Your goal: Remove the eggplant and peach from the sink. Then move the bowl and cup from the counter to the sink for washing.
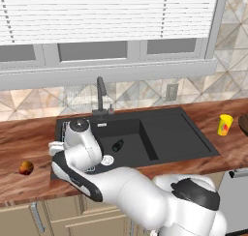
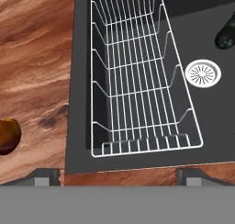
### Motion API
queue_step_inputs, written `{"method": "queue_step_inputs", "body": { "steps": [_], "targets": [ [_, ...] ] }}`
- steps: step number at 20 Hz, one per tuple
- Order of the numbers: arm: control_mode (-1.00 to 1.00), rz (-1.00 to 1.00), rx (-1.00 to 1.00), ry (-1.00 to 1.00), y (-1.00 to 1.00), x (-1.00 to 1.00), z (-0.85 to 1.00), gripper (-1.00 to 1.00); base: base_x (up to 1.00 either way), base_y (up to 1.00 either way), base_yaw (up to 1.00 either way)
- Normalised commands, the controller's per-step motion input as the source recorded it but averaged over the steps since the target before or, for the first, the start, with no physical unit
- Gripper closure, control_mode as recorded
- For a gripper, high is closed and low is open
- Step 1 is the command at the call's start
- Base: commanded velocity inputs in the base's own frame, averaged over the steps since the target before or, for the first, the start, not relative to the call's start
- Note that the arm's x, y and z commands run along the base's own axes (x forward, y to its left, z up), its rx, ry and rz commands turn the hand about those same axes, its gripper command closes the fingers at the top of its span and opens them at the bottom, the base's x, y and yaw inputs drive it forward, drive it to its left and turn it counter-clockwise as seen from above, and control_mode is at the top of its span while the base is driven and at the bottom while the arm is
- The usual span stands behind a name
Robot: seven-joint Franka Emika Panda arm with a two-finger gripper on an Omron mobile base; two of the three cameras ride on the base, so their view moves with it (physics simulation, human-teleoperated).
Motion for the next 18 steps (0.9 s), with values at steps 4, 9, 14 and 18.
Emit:
{"method": "queue_step_inputs", "body": {
  "steps": [4,9,14,18],
  "targets": [
    [-1.00,0.00,-0.06,-0.05,-0.36,-0.05,0.05,-1.00,0.00,0.00,0.00],
    [-1.00,0.00,-0.03,-0.03,-0.36,-0.01,0.06,-1.00,0.00,0.00,0.00],
    [-1.00,0.00,-0.01,-0.03,-0.36,0.00,0.05,-1.00,0.00,0.00,0.00],
    [-1.00,0.00,0.00,0.00,-0.38,0.00,0.04,-1.00,0.00,0.00,0.00]
  ]
}}
